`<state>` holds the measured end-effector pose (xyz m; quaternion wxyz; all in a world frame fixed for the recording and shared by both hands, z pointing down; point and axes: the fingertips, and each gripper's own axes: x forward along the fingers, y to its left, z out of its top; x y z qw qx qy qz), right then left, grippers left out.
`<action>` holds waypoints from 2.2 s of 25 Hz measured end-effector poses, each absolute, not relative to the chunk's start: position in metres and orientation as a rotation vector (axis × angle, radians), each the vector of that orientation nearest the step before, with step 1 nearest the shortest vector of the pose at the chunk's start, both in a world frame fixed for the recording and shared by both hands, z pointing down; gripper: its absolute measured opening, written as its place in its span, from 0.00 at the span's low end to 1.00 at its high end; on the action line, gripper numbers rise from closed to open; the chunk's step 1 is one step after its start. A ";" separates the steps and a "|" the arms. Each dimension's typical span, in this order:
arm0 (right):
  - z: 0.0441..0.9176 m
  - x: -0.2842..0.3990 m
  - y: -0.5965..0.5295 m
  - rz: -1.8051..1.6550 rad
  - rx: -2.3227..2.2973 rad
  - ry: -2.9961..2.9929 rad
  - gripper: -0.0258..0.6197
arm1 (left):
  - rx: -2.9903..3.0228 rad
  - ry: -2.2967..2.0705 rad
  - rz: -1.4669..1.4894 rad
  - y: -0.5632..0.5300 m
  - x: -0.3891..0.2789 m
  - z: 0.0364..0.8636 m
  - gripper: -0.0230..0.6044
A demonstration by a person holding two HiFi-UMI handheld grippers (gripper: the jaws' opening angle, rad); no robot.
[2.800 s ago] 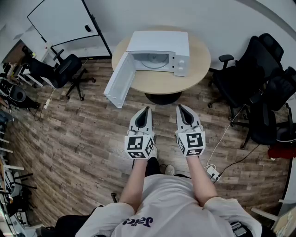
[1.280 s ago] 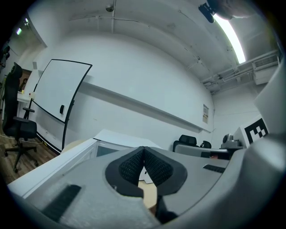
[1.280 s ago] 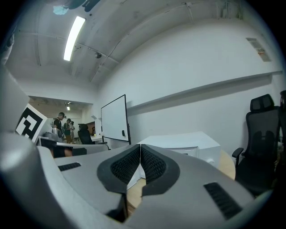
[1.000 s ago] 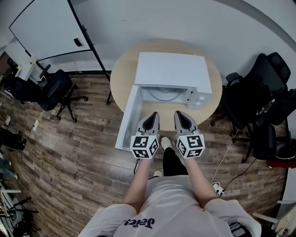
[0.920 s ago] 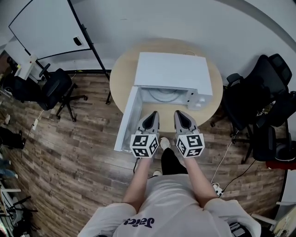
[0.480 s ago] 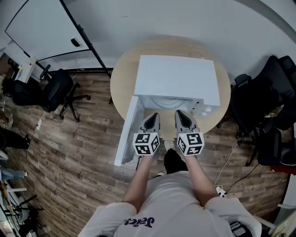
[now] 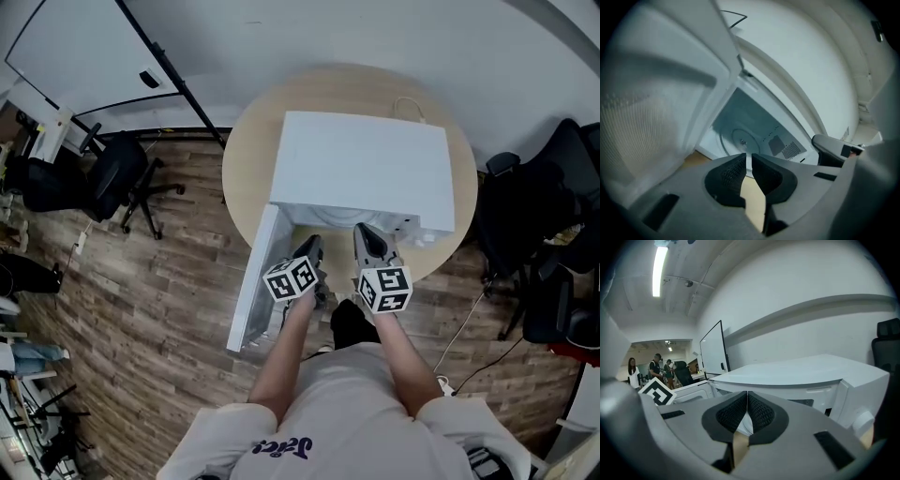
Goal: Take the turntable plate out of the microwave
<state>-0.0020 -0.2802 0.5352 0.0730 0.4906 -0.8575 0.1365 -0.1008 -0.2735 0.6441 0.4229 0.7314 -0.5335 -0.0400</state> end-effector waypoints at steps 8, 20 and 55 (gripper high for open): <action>0.557 0.013 -0.297 0.471 1.469 -2.533 0.07 | 1.662 -1.151 -0.215 -0.301 -0.071 0.693 0.27; 0.578 0.034 -0.298 0.522 1.483 -2.472 0.07 | 1.333 -1.040 -0.516 -0.336 -0.062 0.740 0.41; 0.708 0.041 -0.272 1.840 1.436 -2.469 0.33 | 1.192 -1.005 -0.631 -0.306 -0.070 0.745 0.09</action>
